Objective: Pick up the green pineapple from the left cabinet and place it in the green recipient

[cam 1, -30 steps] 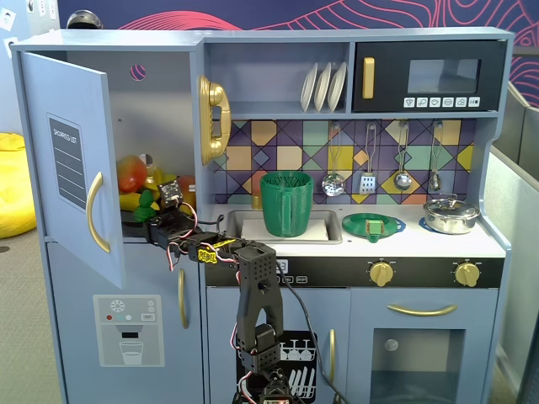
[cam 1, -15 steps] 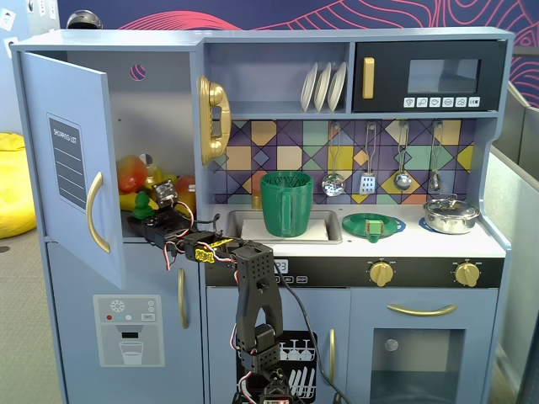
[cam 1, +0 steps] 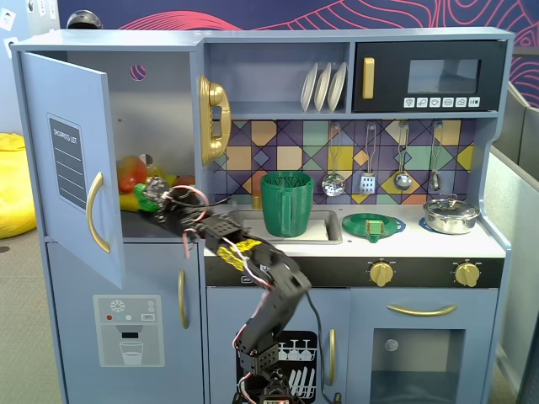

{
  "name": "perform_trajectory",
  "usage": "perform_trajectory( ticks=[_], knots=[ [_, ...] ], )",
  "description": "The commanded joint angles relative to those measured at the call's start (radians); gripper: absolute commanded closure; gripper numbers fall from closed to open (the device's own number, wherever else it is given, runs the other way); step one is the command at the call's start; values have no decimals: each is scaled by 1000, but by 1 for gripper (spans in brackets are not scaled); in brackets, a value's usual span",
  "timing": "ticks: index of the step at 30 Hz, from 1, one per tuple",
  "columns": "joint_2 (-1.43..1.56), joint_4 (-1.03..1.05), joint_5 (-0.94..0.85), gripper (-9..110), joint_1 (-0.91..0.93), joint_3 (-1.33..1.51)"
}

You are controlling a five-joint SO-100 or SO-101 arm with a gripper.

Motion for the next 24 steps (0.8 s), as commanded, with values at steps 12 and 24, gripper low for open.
perform_trajectory(
  ticks=[12, 24],
  knots=[
    [403, 594, 107, 101, 379, -356],
    [129, 468, 615, 101, 853, -600]
  ],
)
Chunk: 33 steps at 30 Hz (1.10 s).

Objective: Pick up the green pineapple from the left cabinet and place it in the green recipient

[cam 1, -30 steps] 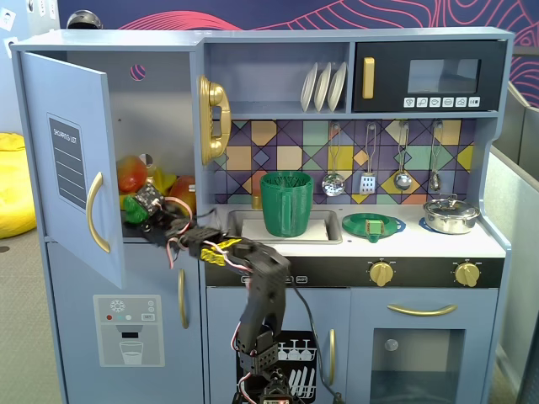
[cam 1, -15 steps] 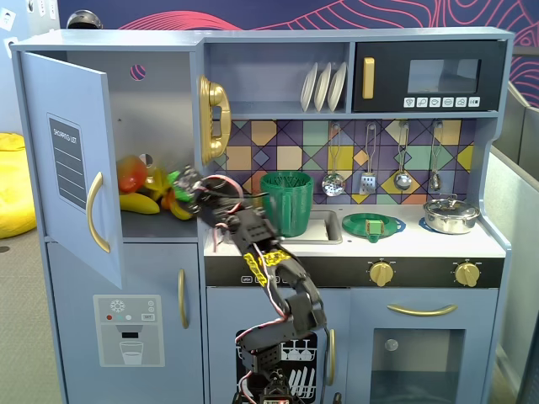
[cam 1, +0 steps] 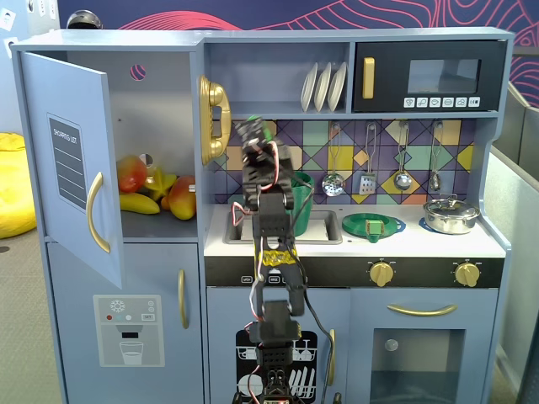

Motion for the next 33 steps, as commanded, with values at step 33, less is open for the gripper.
perform_trajectory(
  ticks=[33],
  knots=[
    [-795, -365, 295, 65, 143, -390]
  ],
)
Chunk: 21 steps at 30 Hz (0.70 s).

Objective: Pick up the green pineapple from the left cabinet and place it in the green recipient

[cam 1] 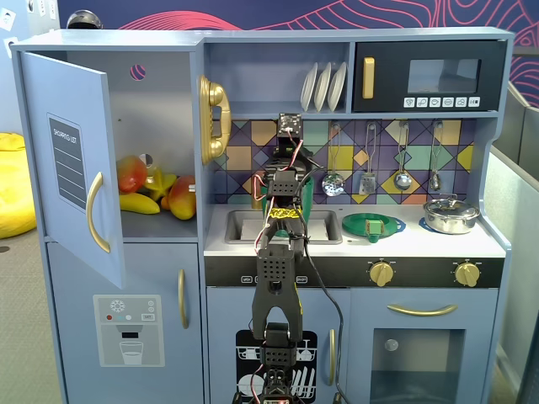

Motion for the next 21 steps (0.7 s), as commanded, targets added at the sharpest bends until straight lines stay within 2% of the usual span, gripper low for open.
perform_trajectory(
  ticks=[1, 7, 11, 17, 21],
  knots=[
    [6, -48, 21, 65, 2, -80],
    [21, -46, 9, 66, -2, -72],
    [169, -29, -64, 69, -11, 55],
    [588, 273, -187, 73, -2, 333],
    [922, 422, -172, 72, 25, 699]
  ],
)
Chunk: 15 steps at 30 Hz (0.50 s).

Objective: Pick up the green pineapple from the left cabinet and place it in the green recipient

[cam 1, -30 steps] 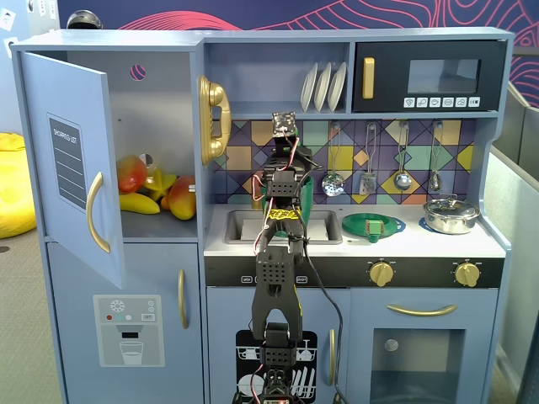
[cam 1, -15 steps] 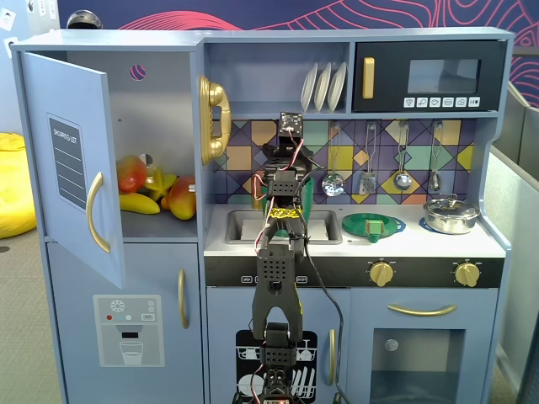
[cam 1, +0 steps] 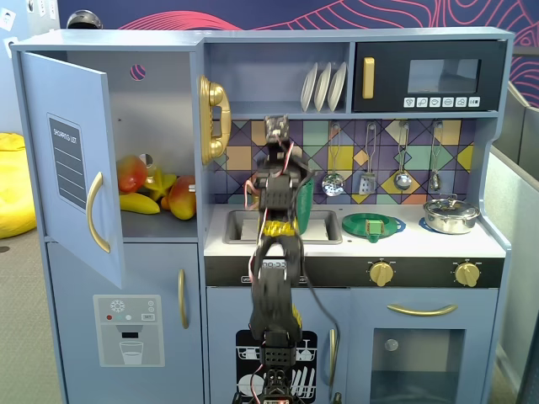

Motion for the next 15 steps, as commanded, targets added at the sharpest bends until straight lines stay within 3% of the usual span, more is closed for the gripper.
perform_trajectory(
  ticks=[1, 5, 15],
  knots=[
    [393, 133, 3, 72, 35, 359],
    [606, 252, 74, 70, 31, 638],
    [877, 210, 141, 76, 40, 1289]
  ],
)
